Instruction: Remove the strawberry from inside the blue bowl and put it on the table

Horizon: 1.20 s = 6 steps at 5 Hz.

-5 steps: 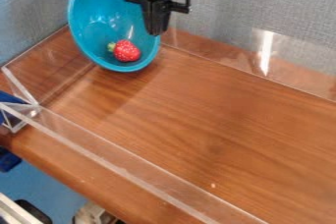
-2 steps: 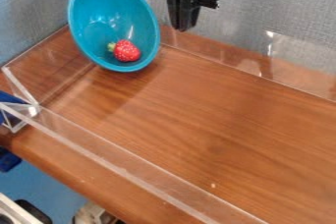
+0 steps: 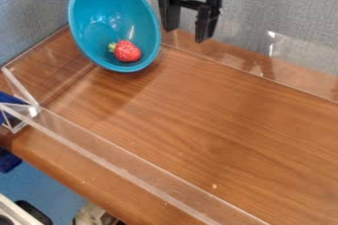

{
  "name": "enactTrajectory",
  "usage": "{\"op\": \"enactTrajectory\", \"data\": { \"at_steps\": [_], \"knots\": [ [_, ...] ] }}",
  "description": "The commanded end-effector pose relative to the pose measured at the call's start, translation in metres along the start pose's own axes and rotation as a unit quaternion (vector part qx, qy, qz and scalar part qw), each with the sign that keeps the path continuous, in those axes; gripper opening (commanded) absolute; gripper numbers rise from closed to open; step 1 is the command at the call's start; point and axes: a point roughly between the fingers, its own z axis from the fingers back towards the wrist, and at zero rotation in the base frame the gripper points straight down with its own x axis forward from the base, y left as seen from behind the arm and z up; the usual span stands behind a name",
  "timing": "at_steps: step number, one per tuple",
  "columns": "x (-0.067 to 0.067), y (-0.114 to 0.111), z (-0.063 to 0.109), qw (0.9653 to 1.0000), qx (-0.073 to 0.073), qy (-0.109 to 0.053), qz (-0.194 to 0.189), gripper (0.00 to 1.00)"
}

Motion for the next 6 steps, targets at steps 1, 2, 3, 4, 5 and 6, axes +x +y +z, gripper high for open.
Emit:
{"op": "enactTrajectory", "data": {
  "at_steps": [1, 2, 3, 4, 5, 6],
  "knots": [
    [0.002, 0.020, 0.023, 0.9993, 0.012, -0.034, 0.006, 1.00],
    [0.002, 0.035, 0.021, 0.9993, 0.013, -0.033, 0.009, 1.00],
    [0.003, 0.040, 0.015, 0.9995, 0.012, -0.028, 0.011, 1.00],
    [0.005, 0.047, 0.010, 0.9996, 0.012, -0.024, 0.014, 1.00],
    [0.006, 0.059, 0.007, 0.9995, 0.013, -0.022, 0.019, 1.00],
    [0.008, 0.066, 0.000, 0.9995, 0.013, -0.017, 0.023, 1.00]
  ]
}}
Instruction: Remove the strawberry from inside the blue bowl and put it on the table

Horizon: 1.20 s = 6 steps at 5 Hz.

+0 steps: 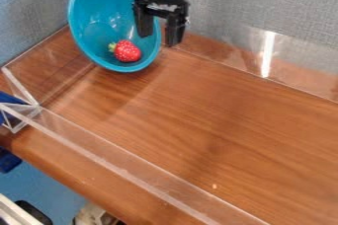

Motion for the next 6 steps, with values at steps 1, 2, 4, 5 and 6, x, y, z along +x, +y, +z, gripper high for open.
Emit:
{"op": "enactTrajectory", "data": {
  "at_steps": [1, 2, 4, 5, 6],
  "knots": [
    [0.004, 0.013, 0.019, 0.9994, 0.015, -0.030, 0.009, 1.00],
    [0.006, 0.017, 0.011, 0.9995, 0.014, -0.024, 0.012, 1.00],
    [0.010, 0.025, -0.002, 0.9997, 0.013, -0.014, 0.018, 1.00],
    [0.011, 0.026, -0.007, 0.9997, 0.013, -0.010, 0.018, 1.00],
    [0.011, 0.027, -0.010, 0.9997, 0.013, -0.009, 0.018, 0.00]
  ]
}}
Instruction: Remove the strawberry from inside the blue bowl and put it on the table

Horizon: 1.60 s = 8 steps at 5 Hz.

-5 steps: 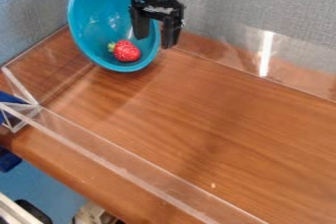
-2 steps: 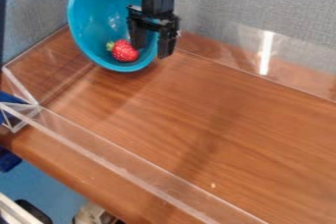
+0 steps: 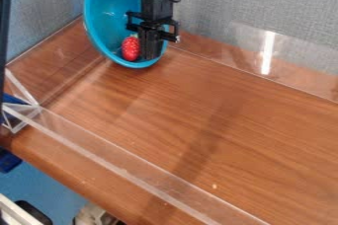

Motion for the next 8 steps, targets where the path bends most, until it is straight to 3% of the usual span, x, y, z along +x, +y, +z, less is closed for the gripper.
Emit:
{"op": "enactTrajectory", "data": {
  "at_steps": [1, 5, 8],
  "knots": [
    [0.000, 0.001, 0.033, 0.9991, 0.012, -0.042, -0.002, 0.00],
    [-0.017, -0.009, 0.079, 0.9960, 0.004, -0.087, -0.019, 0.00],
    [-0.045, -0.019, 0.112, 0.9919, 0.003, -0.121, -0.039, 0.00]
  ]
}}
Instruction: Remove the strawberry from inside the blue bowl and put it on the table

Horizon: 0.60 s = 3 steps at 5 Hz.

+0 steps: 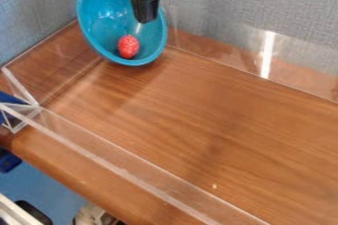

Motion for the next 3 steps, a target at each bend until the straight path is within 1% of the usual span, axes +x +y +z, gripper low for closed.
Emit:
{"op": "enactTrajectory", "data": {
  "at_steps": [1, 3],
  "knots": [
    [-0.011, -0.004, 0.042, 0.9985, 0.024, -0.048, -0.010, 0.00],
    [-0.026, -0.017, 0.057, 0.9977, 0.026, -0.058, -0.023, 0.00]
  ]
}}
